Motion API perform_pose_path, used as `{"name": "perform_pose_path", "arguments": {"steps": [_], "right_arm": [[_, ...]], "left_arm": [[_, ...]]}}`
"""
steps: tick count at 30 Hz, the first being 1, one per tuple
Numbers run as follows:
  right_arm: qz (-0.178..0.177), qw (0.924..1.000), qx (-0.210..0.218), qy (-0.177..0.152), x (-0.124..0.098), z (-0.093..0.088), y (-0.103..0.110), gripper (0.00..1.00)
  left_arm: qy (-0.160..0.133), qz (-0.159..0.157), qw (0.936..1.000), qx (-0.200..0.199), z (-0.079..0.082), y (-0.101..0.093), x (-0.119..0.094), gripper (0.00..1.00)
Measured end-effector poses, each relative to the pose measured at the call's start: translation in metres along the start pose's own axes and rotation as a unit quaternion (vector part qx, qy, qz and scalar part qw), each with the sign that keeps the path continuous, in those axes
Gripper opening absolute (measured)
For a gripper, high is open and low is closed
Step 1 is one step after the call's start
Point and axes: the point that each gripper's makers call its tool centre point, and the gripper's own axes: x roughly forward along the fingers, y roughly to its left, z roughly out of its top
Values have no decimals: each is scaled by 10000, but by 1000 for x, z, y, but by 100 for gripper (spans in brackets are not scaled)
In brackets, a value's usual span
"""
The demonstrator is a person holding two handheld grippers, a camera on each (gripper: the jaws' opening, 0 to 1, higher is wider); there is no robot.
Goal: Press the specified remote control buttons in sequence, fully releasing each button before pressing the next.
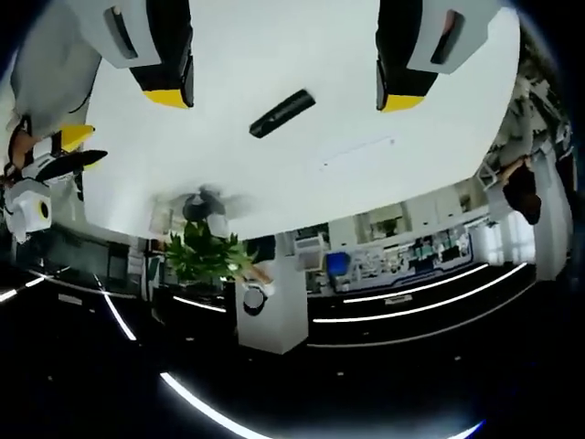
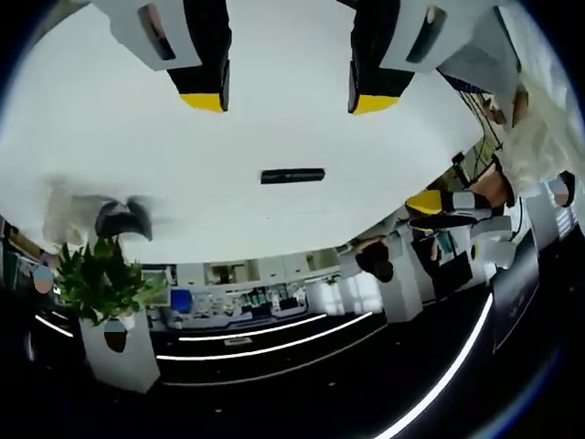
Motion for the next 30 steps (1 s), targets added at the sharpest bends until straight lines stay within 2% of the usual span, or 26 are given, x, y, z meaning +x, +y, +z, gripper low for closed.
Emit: {"name": "perform_pose_path", "arguments": {"steps": [2, 4, 6, 10, 12, 16, 21, 23, 24, 26, 28, 30], "right_arm": [[-19, 9999, 96, 68, 1, -4, -2, 51], [32, 9996, 219, 149, 2, -8, -2, 48], [94, 9990, 362, 231, 2, -10, -3, 43], [160, 9987, 422, 243, 3, -11, -3, 42], [152, 9984, 435, 335, 5, -14, -4, 39], [215, 9979, 389, 477, 10, -19, -4, 38], [252, 9966, 457, 640, 16, -25, -8, 36], [274, 9961, 502, 665, 18, -25, -9, 35], [292, 9960, 516, 674, 18, -25, -8, 35], [309, 9956, 521, 711, 20, -25, -9, 34], [331, 9949, 542, 785, 20, -26, -9, 33], [360, 9943, 567, 828, 20, -27, -9, 33]], "left_arm": [[22, -109, 9999, 123, 2, 1, 9, 84], [154, -212, 9993, 280, 1, 1, 18, 82], [253, -185, 9981, 528, 0, 7, 28, 80], [375, -424, 9973, 470, -2, 12, 48, 84], [455, -420, 9960, 650, -4, 19, 57, 82], [628, -608, 9938, 685, -6, 23, 73, 78], [945, -819, 9877, 937, -18, 31, 98, 68], [1226, -1035, 9814, 1050, -27, 30, 104, 65], [1188, -1009, 9819, 1075, -27, 32, 109, 63], [1306, -1098, 9783, 1173, -31, 33, 116, 58], [1321, -1195, 9760, 1254, -32, 32, 125, 58], [1475, -1330, 9722, 1244, -39, 31, 133, 60]]}}
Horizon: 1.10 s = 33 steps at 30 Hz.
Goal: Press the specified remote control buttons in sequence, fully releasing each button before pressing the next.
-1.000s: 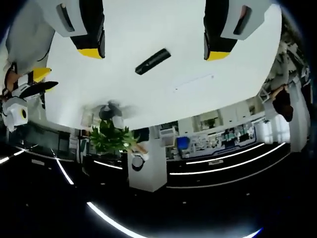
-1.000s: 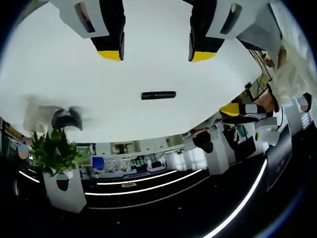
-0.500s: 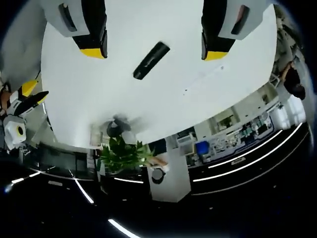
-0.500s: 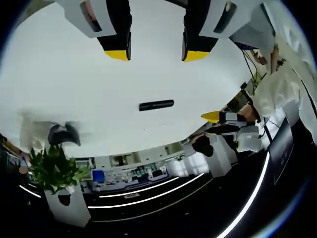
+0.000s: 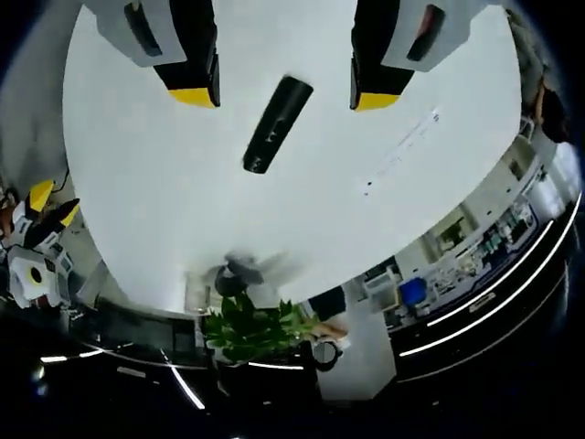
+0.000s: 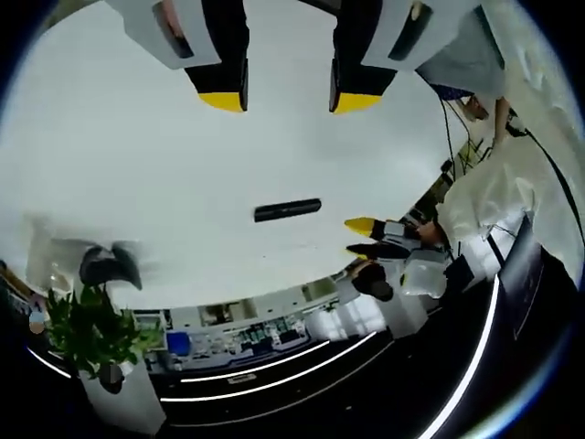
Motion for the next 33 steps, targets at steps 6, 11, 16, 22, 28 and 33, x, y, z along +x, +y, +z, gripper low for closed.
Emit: {"name": "perform_pose_path", "arguments": {"steps": [6, 11, 16, 22, 28, 33], "right_arm": [[59, 9998, 33, 192, 3, -9, 1, 31], [52, 9996, -25, 273, 8, -9, -1, 31], [47, 9997, -24, 233, 9, -6, -3, 30], [45, 9997, -2, 249, 10, -4, -5, 28], [49, 9997, 23, 259, 10, -4, -7, 28], [37, 9997, 51, 236, 9, -3, -8, 27]], "left_arm": [[413, -335, 9981, 326, -17, 4, 32, 58], [751, -557, 9951, 311, -32, 7, 51, 56], [1027, -744, 9908, 462, -42, 8, 67, 53], [1525, -1065, 9794, 787, -54, 7, 79, 47], [1736, -1186, 9748, 741, -55, 8, 87, 40], [1871, -1464, 9678, 827, -57, 5, 85, 37]]}}
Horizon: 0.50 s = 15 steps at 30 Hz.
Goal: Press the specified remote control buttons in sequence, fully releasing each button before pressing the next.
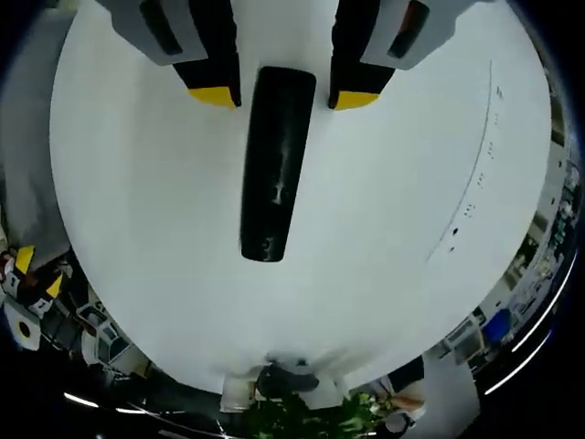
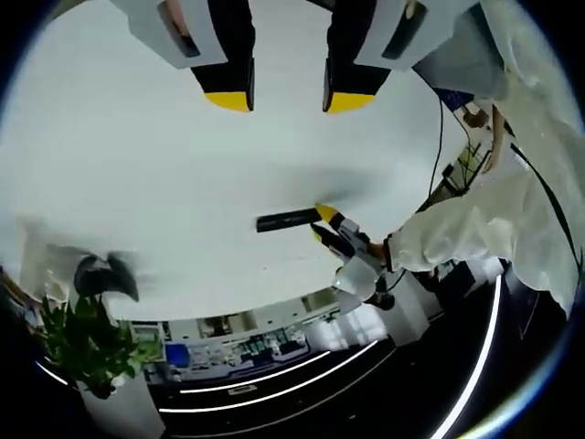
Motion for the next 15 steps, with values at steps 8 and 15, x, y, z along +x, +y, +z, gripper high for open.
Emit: {"name": "perform_pose_path", "arguments": {"steps": [8, 15], "right_arm": [[144, 9998, 80, -65, 0, 3, 9, 26], [162, 9995, 53, -268, -8, 12, 13, 25]], "left_arm": [[91, -18, 9998, 179, -2, 0, -2, 23], [25, 70, 9996, 268, -3, 0, 0, 22]]}}
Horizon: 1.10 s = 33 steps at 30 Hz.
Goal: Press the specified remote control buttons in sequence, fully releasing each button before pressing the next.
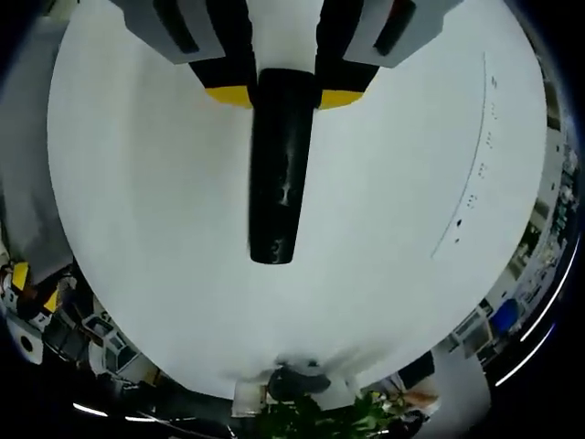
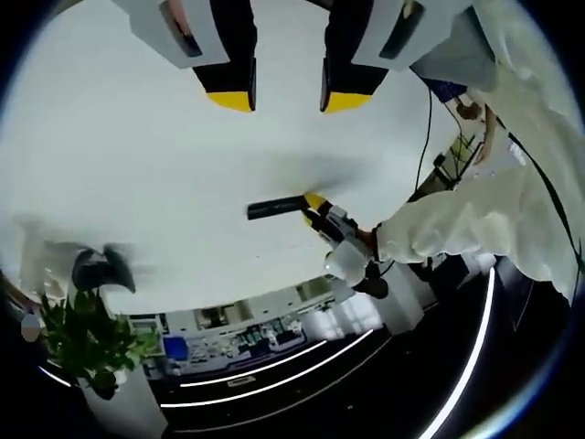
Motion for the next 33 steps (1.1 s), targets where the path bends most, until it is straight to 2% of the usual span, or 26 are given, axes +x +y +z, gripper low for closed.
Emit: {"name": "perform_pose_path", "arguments": {"steps": [5, 10, 20, 27, 33], "right_arm": [[8, 9999, -65, -83, -6, 4, 4, 24], [94, 9997, -40, -225, -14, 10, 9, 22], [146, 9988, -45, -462, -29, 13, 17, 18], [219, 9989, 71, -415, -32, 5, 21, 10], [368, 9984, 261, -345, -29, -5, 22, 2]], "left_arm": [[-35, 16, 10000, 42, 0, -8, 1, 22], [328, 46, 9994, 43, -1, -19, 3, 22], [563, -43, 9983, 154, -6, -50, 3, 22], [594, -32, 9982, 110, -10, -78, 0, 22], [810, -80, 9963, 263, -15, -104, -1, 22]]}}
